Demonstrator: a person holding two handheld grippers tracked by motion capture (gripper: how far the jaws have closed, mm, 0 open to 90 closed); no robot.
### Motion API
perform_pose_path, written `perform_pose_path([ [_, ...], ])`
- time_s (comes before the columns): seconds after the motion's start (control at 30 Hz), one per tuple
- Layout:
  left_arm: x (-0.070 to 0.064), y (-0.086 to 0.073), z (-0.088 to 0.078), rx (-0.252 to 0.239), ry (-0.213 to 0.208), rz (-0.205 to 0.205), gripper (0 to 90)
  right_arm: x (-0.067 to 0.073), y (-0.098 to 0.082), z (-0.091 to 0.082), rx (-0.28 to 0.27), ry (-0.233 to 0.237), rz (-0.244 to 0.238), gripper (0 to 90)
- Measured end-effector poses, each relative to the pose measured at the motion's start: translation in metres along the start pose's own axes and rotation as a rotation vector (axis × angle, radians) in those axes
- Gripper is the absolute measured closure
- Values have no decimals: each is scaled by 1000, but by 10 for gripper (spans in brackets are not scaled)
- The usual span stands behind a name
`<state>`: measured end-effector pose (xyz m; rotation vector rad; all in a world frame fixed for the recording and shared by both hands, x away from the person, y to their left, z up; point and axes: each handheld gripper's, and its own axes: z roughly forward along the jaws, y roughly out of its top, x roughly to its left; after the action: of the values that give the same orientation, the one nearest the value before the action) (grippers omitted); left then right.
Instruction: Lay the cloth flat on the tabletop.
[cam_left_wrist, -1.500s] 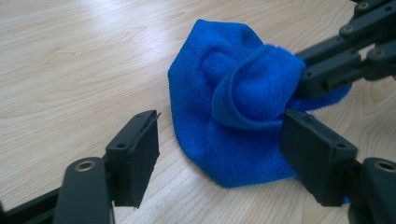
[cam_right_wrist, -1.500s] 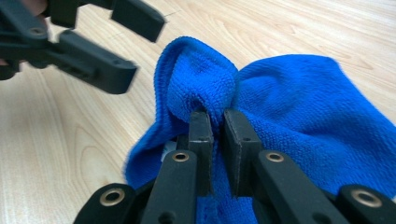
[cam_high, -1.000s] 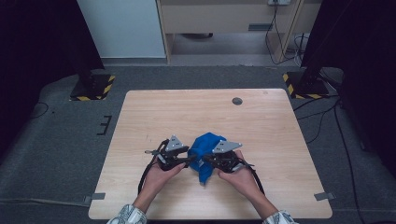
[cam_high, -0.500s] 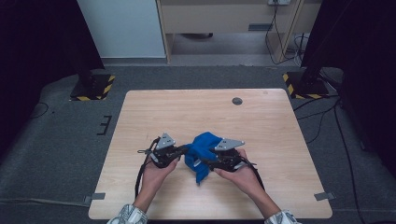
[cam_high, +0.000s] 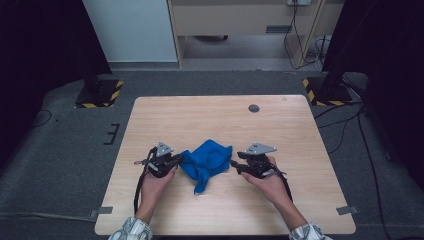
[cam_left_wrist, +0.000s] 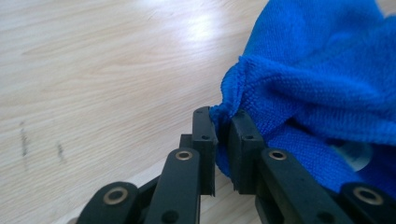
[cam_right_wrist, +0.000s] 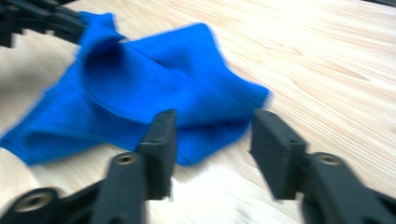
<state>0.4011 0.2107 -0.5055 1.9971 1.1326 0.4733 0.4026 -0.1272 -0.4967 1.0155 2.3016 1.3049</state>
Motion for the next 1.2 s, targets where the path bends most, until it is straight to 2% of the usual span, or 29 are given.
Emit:
perform_pose_path([
  [0.1,4,-3,2,17,5,-11,813,-9,-5,0,16,-32,24,623],
  [0.2,6,-6,4,36,2,-17,810,-12,-9,3,37,-24,36,630],
  [0.3,4,-7,7,46,-9,-16,809,-5,-9,9,57,-6,27,593],
  [0.4,-1,-8,10,65,-17,9,807,4,-10,17,86,9,17,523],
  [0.53,-7,-9,14,81,-24,33,806,14,-14,29,103,43,-5,511],
  [0.67,-10,-9,17,86,-36,38,805,16,-16,40,139,31,-9,497],
  [0.73,-12,-9,17,86,-44,39,805,16,-17,43,153,25,-8,567],
  [0.8,-14,-9,17,87,-52,42,804,14,-18,43,147,21,-19,698],
  [0.87,-15,-9,18,89,-56,45,802,12,-18,43,147,27,-17,775],
  [0.9,-15,-10,18,90,-57,49,802,12,-18,43,147,27,-17,775],
  [0.93,-17,-9,18,90,-65,48,801,10,-19,43,141,19,-19,839],
  [1.07,-18,-9,17,87,-71,54,795,5,-18,38,133,21,-11,866],
  [1.2,-23,-6,8,59,-86,68,792,-8,-15,24,116,10,13,871],
])
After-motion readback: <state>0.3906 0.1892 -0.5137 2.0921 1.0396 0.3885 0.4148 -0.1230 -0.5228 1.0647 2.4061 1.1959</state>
